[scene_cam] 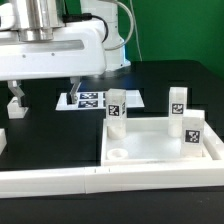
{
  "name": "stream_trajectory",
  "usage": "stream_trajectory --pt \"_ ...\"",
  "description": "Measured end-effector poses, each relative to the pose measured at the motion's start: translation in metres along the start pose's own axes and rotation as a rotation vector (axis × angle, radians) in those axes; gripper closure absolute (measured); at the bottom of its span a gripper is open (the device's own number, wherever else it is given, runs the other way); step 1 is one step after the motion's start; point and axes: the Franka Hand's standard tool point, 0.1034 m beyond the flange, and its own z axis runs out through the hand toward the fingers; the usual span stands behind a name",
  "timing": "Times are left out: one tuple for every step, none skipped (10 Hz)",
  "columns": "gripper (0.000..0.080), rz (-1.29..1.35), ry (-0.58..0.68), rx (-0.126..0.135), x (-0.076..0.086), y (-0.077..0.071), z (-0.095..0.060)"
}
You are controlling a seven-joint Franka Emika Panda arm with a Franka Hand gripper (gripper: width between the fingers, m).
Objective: Assemble square table
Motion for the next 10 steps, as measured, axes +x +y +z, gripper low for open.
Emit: stream_trajectory --pt "0.0151 -0.076 -0.003 -0.006 0.0 0.001 0.0" --pt "0.0151 -0.11 -0.012 -0.01 -0.006 0.008 0.002" --pt "0.0151 -0.096 -0.039 -0.023 -0.025 0.03 0.006" --pt "0.0151 -0.086 -0.07 -0.047 -0.044 0.052 0.009" --pt "0.0151 -0.099 -0.086 -0.076 -0.056 0.078 0.008" --pt "0.0151 -0.121 -0.075 -0.106 -0.061 0.104 0.006" --pt "0.0151 -0.095 -0.114 -0.084 -0.065 0.113 0.008" --pt "0.0151 -0.08 -0.189 -0.062 -0.063 0.102 0.01" --pt "0.0151 -0.093 -0.22 -0.051 -0.06 0.097 0.011" --pt "0.0151 -0.075 -0.297 -0.024 -0.064 0.092 0.012"
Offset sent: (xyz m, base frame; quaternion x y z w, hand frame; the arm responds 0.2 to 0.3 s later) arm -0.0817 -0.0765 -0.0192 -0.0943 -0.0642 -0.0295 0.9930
